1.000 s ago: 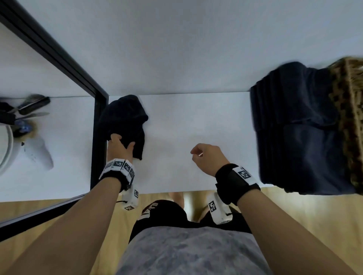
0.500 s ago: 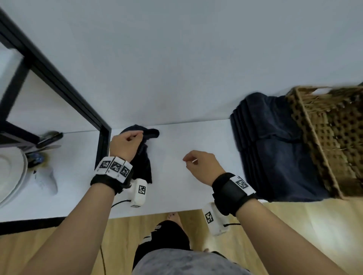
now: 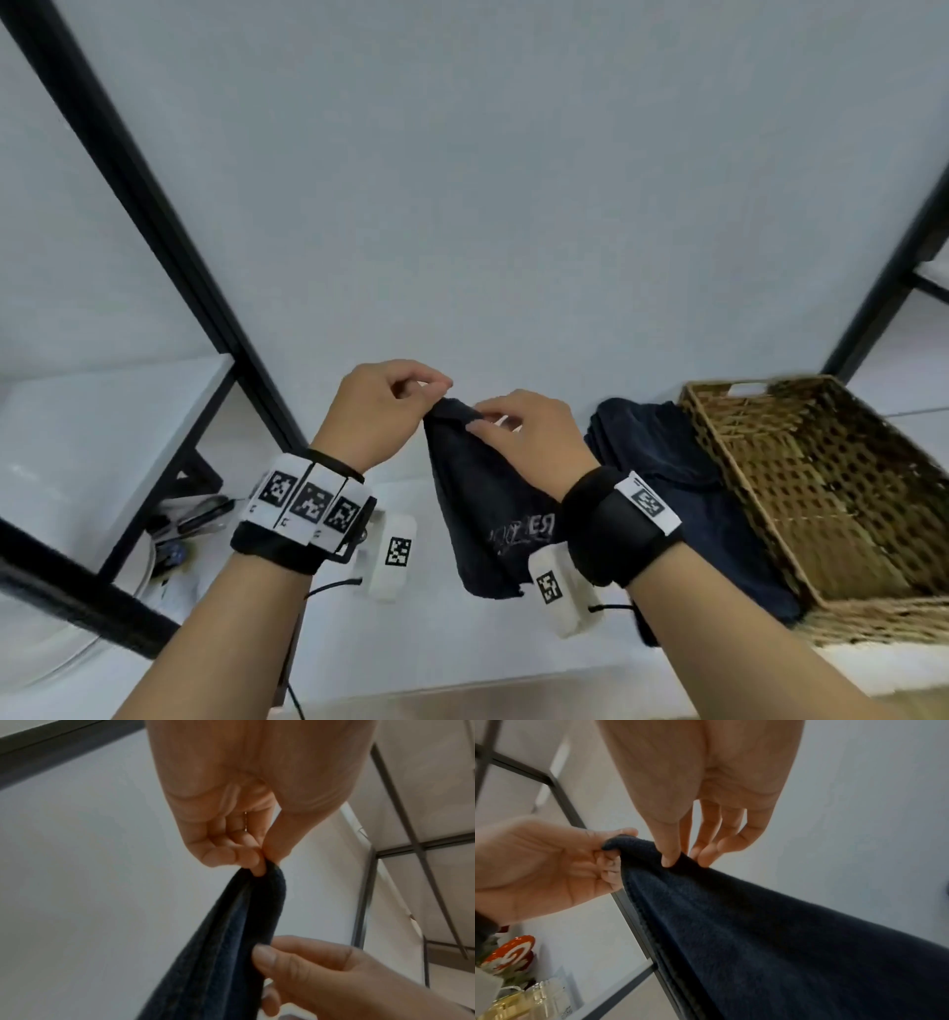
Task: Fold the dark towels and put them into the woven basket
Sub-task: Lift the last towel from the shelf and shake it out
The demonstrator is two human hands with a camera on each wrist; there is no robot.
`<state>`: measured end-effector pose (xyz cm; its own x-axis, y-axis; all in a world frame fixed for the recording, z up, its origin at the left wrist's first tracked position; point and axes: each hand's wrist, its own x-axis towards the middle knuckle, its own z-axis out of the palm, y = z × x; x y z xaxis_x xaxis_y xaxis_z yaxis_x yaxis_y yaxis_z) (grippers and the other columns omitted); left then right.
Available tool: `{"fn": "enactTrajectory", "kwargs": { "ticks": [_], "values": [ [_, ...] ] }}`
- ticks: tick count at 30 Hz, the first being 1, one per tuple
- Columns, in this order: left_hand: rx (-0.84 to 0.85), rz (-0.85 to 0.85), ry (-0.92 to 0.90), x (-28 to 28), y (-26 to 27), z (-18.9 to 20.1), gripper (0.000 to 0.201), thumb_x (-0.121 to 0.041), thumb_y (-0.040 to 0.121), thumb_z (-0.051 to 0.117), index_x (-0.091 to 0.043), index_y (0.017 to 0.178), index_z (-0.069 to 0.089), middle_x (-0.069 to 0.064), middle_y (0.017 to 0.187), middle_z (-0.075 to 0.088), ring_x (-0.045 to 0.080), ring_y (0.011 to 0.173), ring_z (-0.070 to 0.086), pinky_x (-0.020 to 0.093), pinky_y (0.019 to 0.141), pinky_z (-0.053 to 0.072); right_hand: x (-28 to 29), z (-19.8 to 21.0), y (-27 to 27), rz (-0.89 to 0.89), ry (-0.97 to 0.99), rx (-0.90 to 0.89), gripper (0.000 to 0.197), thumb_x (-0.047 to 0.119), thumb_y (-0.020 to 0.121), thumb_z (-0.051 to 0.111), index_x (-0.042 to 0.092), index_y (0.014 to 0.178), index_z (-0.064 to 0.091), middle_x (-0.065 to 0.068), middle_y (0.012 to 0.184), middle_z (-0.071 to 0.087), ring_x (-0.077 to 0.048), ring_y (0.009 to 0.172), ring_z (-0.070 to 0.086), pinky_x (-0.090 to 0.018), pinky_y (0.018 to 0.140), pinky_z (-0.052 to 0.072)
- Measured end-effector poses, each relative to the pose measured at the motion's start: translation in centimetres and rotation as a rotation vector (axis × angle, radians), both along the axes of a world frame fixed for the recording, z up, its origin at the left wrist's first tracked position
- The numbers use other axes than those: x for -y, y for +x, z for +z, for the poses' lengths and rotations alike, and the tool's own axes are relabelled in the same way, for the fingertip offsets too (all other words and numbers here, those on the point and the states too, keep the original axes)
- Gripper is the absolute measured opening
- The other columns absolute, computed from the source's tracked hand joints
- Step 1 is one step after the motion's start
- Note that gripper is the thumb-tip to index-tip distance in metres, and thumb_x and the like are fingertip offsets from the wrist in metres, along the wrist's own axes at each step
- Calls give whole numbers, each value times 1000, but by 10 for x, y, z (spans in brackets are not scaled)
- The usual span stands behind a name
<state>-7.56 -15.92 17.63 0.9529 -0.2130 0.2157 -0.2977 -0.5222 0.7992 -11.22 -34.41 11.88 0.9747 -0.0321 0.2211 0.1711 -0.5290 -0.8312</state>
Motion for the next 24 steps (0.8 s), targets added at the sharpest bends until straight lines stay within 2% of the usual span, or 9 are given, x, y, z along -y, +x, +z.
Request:
{"fn": "enactTrajectory", "kwargs": {
  "ticks": [2, 5, 8, 10, 14, 16, 19, 22, 24],
  "values": [
    [56, 2, 33, 0, -9, 19, 17, -23, 89, 65, -33, 80, 75, -16, 51, 50, 2, 53, 47, 10, 55, 37, 7, 21, -7, -35, -11, 77, 10, 34, 85, 73, 29, 94, 75, 12, 91, 67, -3, 84, 61, -14, 80, 42],
    [89, 17, -28, -2, -19, 46, 20, -19, 91, 62, -32, 82, 74, -14, 57, 57, 1, 55, 52, 10, 57, 41, 18, 55, -18, -26, 31, 148, 5, 34, 79, 79, 35, 80, 74, 16, 86, 70, 3, 88, 60, -9, 76, 39],
    [99, 40, -206, -4, -27, 70, 20, -15, 90, 64, -29, 80, 75, -9, 63, 63, 4, 56, 56, 12, 60, 47, 25, 86, -31, 23, 68, 190, 11, 35, 76, 81, 40, 71, 73, 21, 85, 70, 2, 92, 60, -17, 82, 45],
    [112, 60, -261, -4, -31, 82, 19, -15, 89, 65, -29, 81, 76, -6, 65, 63, 5, 57, 57, 13, 61, 49, 27, 100, -39, 40, 103, 214, 9, 36, 75, 81, 39, 72, 73, 21, 86, 71, -1, 94, 61, -22, 87, 47],
    [106, 83, -291, -4, -33, 94, 18, -13, 88, 65, -27, 83, 76, -2, 63, 59, 5, 55, 56, 14, 61, 49, 25, 101, -53, 85, 180, 241, 8, 28, 81, 77, 28, 75, 71, 19, 100, 70, 0, 104, 63, -21, 96, 46],
    [81, 72, -314, -1, -36, 95, 18, -12, 88, 65, -26, 82, 76, -1, 64, 59, 5, 55, 57, 15, 61, 49, 19, 95, -57, 126, 258, 168, 9, 24, 88, 70, 21, 81, 65, 22, 101, 70, 3, 98, 66, -18, 89, 50],
    [37, 27, -352, 1, -42, 94, 15, -14, 89, 66, -24, 84, 77, -3, 76, 71, 7, 66, 64, 19, 70, 55, 8, 85, -60, 92, 272, 127, 11, 28, 92, 63, 23, 84, 57, 21, 70, 63, 4, 66, 58, -15, 68, 45],
    [5, -19, -414, -4, -49, 92, 13, -14, 91, 66, -19, 86, 77, 1, 88, 75, 15, 80, 71, 24, 75, 58, 1, 80, -60, 81, 286, 101, 8, 31, 90, 67, 27, 90, 59, 13, 73, 63, -3, 68, 58, -21, 70, 49],
    [-11, -33, -427, -7, -53, 90, 12, -13, 91, 66, -17, 86, 77, 3, 91, 75, 18, 85, 72, 23, 74, 57, -3, 78, -60, 126, 265, 49, 17, 32, 85, 72, 31, 98, 61, 9, 81, 66, -4, 72, 62, -18, 70, 51]
  ]
}}
